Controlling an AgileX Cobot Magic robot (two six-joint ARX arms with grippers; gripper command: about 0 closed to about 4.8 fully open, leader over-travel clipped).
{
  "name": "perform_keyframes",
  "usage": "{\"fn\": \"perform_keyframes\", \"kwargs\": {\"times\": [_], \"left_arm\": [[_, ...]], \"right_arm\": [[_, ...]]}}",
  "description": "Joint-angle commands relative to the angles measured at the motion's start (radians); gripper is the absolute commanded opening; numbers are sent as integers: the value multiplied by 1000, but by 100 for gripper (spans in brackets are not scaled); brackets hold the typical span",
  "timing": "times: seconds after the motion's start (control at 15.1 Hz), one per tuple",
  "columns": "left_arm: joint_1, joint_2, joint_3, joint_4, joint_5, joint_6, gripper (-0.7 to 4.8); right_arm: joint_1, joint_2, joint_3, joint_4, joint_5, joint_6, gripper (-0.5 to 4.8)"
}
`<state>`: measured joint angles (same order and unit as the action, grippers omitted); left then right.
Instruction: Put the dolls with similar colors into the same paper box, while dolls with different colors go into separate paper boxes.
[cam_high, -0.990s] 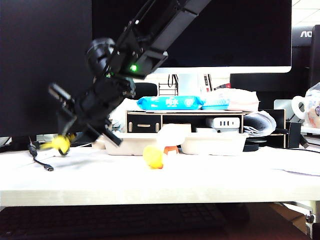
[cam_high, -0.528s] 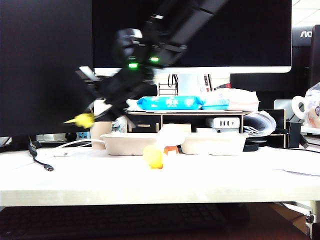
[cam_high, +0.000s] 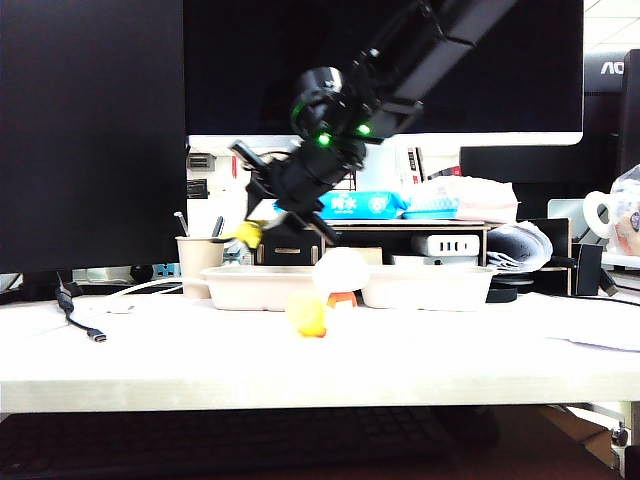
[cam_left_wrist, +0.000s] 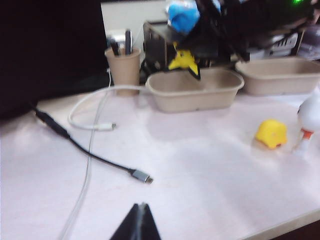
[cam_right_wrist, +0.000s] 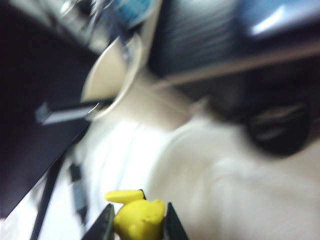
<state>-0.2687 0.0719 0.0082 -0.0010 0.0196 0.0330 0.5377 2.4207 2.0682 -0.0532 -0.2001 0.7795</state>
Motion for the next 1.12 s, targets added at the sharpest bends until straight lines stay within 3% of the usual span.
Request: {"fn": "perform_keyframes", "kwargs": {"times": [0.07, 0.33, 0.4, 0.59, 0.66, 0.79, 0.92, 0.99, 1.12], "left_arm": [[1, -27, 1, 8, 3, 4, -5], [0, -45, 1, 7, 3, 4, -5], [0, -45, 1, 6, 3, 4, -5], [0, -45, 1, 6, 3, 4, -5], [0, -45, 1, 6, 3, 4, -5], [0, -40, 1, 6, 3, 4, -5], [0, -18, 1, 6, 3, 4, -5], [0, 14, 1, 6, 3, 4, -5], [0, 79, 1, 6, 3, 4, -5]], "right_arm": [[-8, 21, 7, 71, 15, -5, 8], [-13, 31, 7, 96, 30, -6, 30], [-12, 31, 7, 95, 38, -6, 101], [-13, 31, 7, 103, 42, -6, 133], [-13, 31, 7, 115, 42, -5, 165], [-14, 31, 11, 111, 0, -2, 143], [-26, 27, 14, 68, -122, -3, 99], [-35, 16, 14, 15, -200, -29, 89], [-41, -29, 14, -150, -202, -171, 89]]}}
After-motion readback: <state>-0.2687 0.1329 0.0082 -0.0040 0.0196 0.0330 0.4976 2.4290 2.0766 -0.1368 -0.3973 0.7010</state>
